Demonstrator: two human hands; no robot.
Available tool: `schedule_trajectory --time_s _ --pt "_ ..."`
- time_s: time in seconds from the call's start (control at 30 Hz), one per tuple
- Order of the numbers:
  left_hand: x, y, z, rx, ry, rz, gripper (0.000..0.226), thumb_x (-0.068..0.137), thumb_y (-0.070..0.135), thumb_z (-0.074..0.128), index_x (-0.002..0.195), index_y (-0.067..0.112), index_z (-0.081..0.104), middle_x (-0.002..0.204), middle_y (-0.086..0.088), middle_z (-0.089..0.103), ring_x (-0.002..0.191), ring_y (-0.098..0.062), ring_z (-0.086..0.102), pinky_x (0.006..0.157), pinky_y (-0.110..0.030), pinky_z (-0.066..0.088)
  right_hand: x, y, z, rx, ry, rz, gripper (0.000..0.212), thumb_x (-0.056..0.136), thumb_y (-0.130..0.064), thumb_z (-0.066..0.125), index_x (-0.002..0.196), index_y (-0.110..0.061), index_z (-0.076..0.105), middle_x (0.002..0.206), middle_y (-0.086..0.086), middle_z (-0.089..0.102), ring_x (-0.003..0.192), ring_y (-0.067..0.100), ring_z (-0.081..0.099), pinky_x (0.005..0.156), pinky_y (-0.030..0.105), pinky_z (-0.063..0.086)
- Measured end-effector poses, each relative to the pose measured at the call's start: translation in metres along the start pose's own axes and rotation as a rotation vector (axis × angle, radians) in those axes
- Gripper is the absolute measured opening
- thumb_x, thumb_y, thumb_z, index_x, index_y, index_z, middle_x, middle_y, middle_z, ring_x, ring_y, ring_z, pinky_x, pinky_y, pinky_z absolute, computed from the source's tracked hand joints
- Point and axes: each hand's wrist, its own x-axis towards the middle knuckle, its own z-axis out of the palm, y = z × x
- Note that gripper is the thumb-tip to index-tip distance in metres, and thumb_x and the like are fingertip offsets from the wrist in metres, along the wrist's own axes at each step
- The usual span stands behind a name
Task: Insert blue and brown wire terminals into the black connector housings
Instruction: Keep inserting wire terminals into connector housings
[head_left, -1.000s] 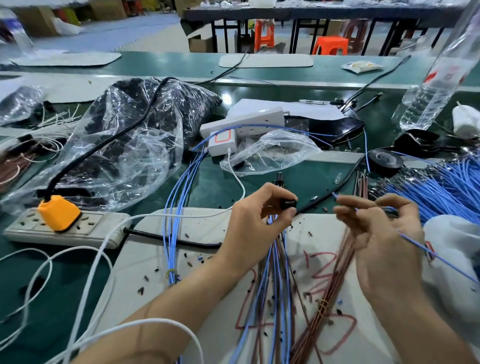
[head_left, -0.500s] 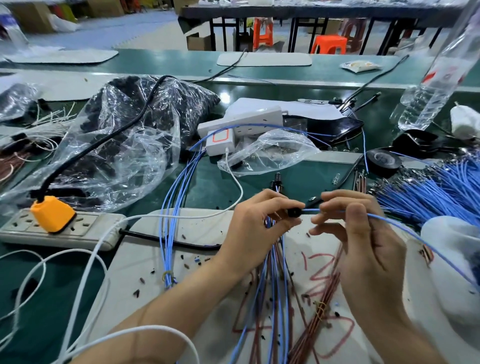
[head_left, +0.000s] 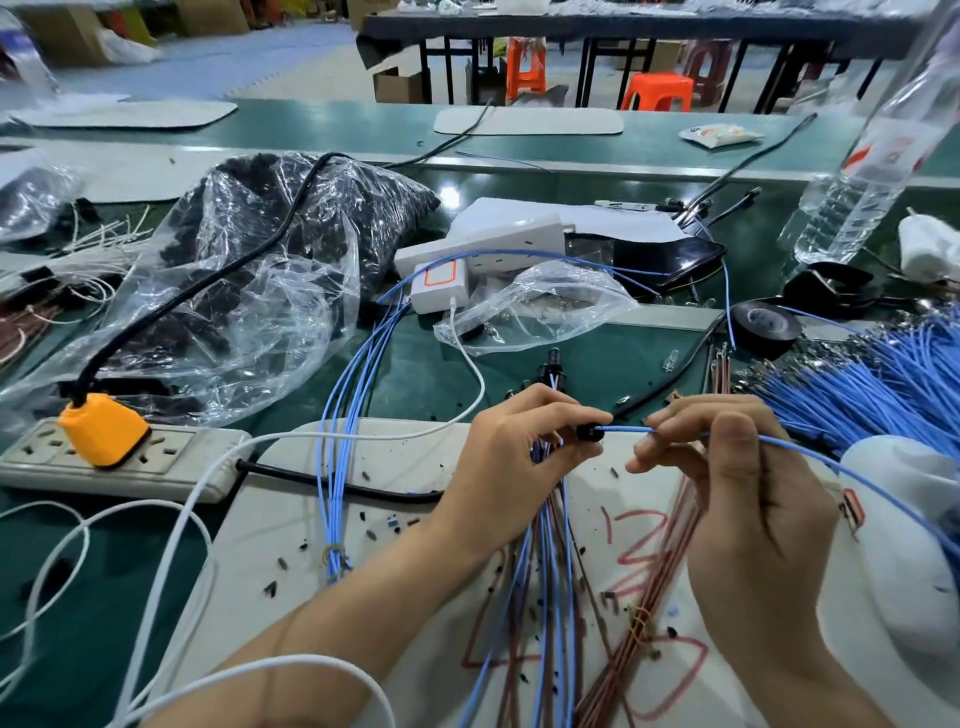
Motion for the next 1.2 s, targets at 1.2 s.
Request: schedule_trajectory --time_s 1.2 --pt "0.020 -0.014 -0.037 0.283 0.657 -0.245 0.029 0.088 0.020 0.051 0.113 0.014 0.063 0.118 0.007 0.056 0.116 -0.009 0.046 0.109 -0.048 0.025 0.038 0.016 -0.037 0.460 0.638 0.478 0.029 0.086 -0.006 0.065 0.096 -0.024 0.044 0.074 0.000 0.065 0.058 0.008 0.064 0.062 0.019 0.053"
